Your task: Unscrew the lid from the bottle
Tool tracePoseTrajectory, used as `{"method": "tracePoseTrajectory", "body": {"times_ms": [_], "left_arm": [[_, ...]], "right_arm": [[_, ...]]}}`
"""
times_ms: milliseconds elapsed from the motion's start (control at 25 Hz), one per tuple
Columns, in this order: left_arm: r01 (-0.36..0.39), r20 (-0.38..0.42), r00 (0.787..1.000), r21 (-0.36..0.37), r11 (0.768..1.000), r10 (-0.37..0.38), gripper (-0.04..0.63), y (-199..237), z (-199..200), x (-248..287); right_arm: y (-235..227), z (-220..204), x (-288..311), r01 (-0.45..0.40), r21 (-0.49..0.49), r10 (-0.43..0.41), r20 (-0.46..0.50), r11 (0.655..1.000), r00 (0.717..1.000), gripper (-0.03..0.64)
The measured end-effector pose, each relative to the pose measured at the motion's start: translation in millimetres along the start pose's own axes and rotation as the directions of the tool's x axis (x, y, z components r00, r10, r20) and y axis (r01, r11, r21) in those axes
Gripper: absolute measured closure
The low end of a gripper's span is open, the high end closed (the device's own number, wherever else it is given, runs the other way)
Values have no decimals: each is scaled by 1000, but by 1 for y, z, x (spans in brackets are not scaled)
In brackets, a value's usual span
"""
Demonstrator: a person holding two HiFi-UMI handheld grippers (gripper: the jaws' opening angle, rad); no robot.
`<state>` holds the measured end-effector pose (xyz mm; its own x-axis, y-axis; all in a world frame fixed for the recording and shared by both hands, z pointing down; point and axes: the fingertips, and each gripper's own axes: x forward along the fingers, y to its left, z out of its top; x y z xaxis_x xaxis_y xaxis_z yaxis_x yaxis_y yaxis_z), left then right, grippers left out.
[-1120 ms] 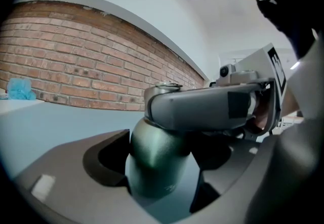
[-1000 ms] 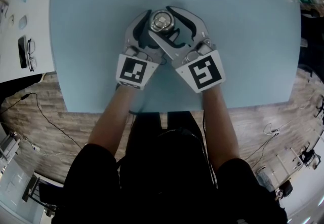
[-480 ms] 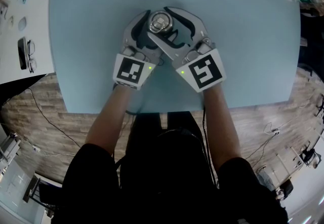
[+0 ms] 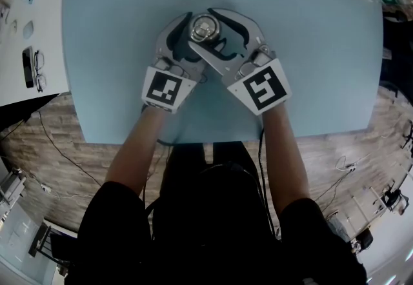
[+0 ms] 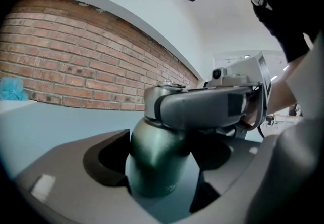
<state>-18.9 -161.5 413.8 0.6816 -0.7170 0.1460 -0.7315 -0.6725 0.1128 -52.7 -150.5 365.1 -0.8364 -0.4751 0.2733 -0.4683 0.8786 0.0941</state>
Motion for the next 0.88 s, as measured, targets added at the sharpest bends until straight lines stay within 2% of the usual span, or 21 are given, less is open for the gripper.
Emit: {"method": "tracePoseTrajectory", "body": {"times_ms": [520, 880], "left_arm": [[37, 8, 999, -8, 999, -37, 232, 0, 0, -1], [76, -5, 997, 16, 997, -76, 232, -2, 1, -1]], "right_arm": [[1, 3, 1, -46, 16, 45, 28, 999, 999, 354], [2, 1, 0, -80, 6, 79, 20, 997, 997, 354]]}}
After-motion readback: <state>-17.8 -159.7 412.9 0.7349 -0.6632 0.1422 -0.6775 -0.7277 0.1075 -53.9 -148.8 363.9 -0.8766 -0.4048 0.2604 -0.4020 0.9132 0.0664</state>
